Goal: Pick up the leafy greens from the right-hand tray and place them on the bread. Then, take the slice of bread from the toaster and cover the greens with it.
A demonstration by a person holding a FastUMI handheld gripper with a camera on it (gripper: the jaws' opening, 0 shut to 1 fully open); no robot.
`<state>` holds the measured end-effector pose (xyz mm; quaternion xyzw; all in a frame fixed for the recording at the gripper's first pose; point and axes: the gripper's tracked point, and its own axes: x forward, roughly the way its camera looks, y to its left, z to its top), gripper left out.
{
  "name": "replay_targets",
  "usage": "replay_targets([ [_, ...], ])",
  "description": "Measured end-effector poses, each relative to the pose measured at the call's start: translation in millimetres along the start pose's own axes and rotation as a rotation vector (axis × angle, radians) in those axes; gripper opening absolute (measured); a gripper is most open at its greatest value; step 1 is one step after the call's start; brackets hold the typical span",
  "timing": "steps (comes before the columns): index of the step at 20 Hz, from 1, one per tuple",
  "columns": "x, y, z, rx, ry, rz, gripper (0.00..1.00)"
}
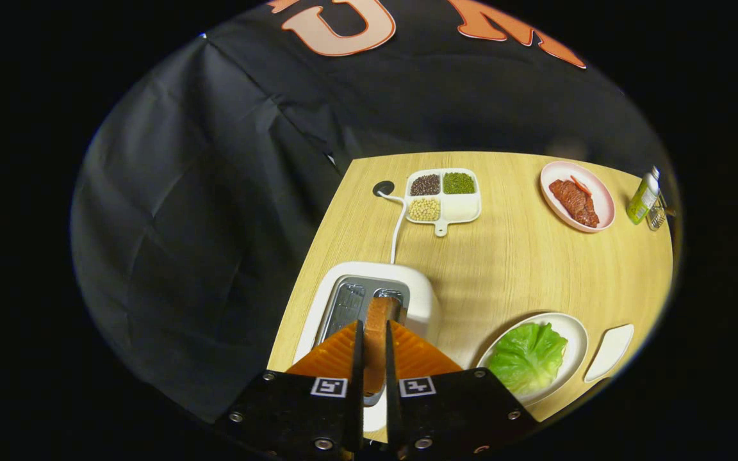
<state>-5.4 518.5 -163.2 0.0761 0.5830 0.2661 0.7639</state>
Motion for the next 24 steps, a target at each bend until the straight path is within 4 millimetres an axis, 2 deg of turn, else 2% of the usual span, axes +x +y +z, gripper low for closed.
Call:
replay_targets([
  [4,-20,9,4,0.015,-0.066,0.069,0.10],
  [7,-44,1,12,0.041,-0.111,0.110,0.10],
  [12,-90,-23,34,0.087,-0.221,0.178,0.07],
  [16,-123,-45,36,0.112,-0.280,0.203,0.07],
  [18,-128,-57,31,0.123,-0.286,0.208,0.07],
  [24,-107,-102,-3,0.184,-0.230,0.204,0.07],
])
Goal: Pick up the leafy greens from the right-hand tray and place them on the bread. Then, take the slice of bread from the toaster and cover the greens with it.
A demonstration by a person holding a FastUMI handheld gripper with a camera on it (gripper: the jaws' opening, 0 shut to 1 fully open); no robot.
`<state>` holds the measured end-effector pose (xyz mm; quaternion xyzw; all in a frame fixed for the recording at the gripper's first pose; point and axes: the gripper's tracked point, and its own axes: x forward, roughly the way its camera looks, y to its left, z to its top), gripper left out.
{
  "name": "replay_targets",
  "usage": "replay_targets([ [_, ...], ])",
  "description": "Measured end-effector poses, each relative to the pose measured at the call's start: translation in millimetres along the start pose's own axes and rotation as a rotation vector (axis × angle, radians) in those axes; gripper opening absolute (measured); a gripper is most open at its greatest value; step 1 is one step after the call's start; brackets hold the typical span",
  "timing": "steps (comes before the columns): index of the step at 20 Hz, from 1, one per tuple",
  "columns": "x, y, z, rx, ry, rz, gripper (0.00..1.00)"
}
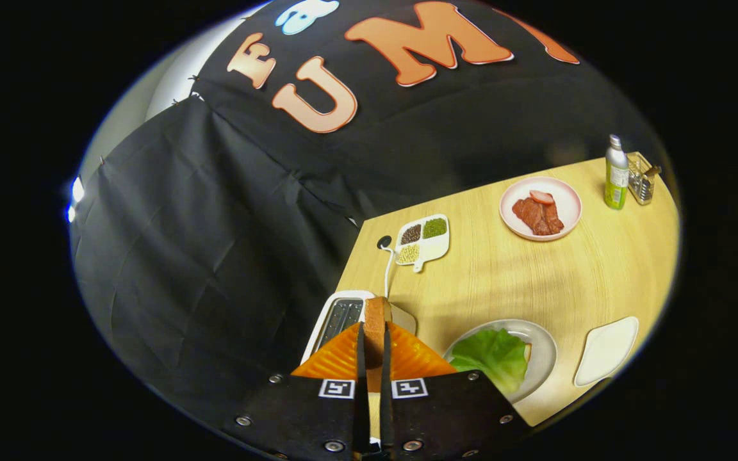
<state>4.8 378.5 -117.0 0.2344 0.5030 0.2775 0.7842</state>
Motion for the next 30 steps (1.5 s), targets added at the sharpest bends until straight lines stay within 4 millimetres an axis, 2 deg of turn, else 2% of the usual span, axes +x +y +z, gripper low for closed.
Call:
replay_targets([
  [6,5,-48,-27,0.061,0.026,-0.012,0.07],
  [12,18,-81,-54,0.069,0.049,-0.023,0.07],
  [20,38,-143,-94,0.068,0.130,-0.096,0.07],
  [22,39,-153,-95,0.058,0.121,-0.118,0.07],
  [26,36,-158,-91,0.002,0.088,-0.131,0.11],
  [28,35,-163,-90,-0.031,0.077,-0.152,0.17],
  [30,31,-181,-83,-0.066,0.052,-0.211,0.27],
])
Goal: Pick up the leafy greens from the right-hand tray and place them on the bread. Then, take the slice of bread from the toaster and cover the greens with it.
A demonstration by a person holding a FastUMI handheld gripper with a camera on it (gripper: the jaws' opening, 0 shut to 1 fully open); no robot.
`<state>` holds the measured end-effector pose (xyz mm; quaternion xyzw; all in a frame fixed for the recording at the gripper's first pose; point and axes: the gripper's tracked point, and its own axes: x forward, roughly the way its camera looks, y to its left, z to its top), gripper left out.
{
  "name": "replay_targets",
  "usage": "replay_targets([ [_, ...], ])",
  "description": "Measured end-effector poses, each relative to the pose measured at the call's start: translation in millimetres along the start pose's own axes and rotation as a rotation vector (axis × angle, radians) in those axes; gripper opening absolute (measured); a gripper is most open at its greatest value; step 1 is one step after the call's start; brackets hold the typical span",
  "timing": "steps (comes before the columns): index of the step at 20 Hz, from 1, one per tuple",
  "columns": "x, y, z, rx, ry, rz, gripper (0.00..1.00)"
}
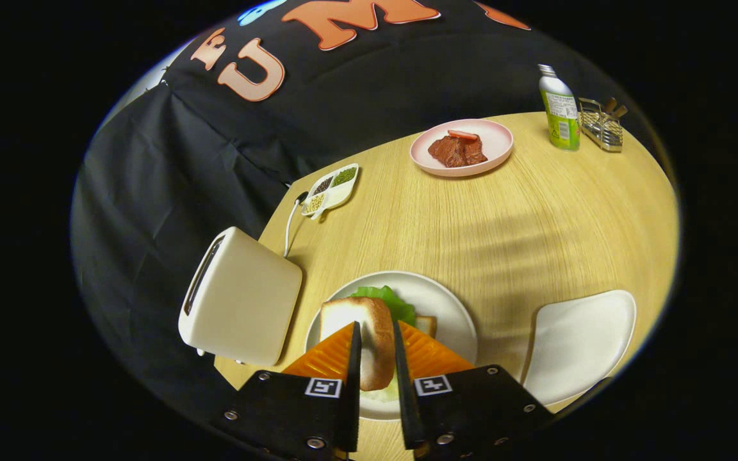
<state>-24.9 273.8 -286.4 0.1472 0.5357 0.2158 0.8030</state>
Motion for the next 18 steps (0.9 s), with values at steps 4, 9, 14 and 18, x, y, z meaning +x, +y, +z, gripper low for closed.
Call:
replay_targets([
  [4,-16,-11,22,-0.026,-0.088,-0.023,0.46],
  [9,-54,-30,70,-0.223,-0.306,-0.146,0.69],
  [14,-111,-21,123,-0.376,-0.612,-0.248,0.83],
  [18,-162,-11,149,-0.471,-0.817,-0.317,0.84],
])
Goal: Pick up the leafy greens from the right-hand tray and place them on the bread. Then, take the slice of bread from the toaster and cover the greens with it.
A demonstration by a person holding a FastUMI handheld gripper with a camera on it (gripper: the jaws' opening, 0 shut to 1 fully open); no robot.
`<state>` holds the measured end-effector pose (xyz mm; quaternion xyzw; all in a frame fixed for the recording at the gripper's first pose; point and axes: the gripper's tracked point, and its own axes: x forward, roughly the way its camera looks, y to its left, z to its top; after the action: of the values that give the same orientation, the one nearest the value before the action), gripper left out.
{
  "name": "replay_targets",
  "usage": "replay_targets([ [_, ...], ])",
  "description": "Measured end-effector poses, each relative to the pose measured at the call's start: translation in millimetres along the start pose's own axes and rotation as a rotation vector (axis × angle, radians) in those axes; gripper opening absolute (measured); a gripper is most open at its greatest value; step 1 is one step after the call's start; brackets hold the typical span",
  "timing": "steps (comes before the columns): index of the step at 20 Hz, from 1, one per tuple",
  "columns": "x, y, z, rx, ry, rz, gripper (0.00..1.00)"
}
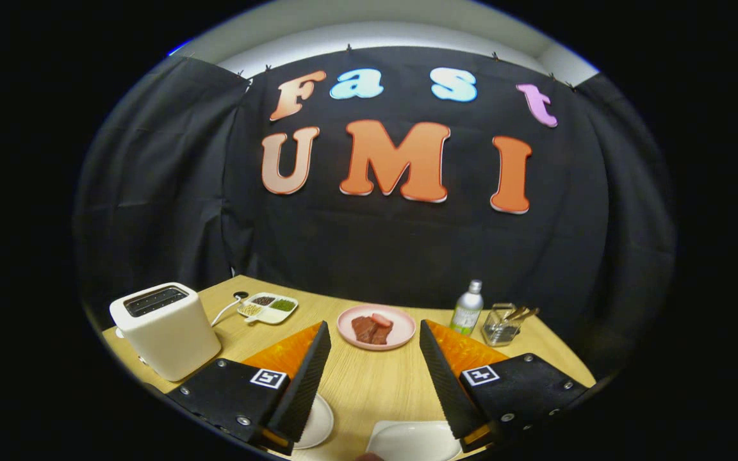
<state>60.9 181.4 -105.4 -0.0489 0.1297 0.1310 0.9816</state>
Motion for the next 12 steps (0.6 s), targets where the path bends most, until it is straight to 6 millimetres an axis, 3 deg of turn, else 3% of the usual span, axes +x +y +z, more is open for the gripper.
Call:
replay_targets([
  [4,-21,-15,35,0.014,-0.130,-0.038,0.85],
  [9,-46,-32,49,-0.034,-0.234,-0.116,0.86],
  [12,-55,-29,56,-0.065,-0.283,-0.131,0.86],
])
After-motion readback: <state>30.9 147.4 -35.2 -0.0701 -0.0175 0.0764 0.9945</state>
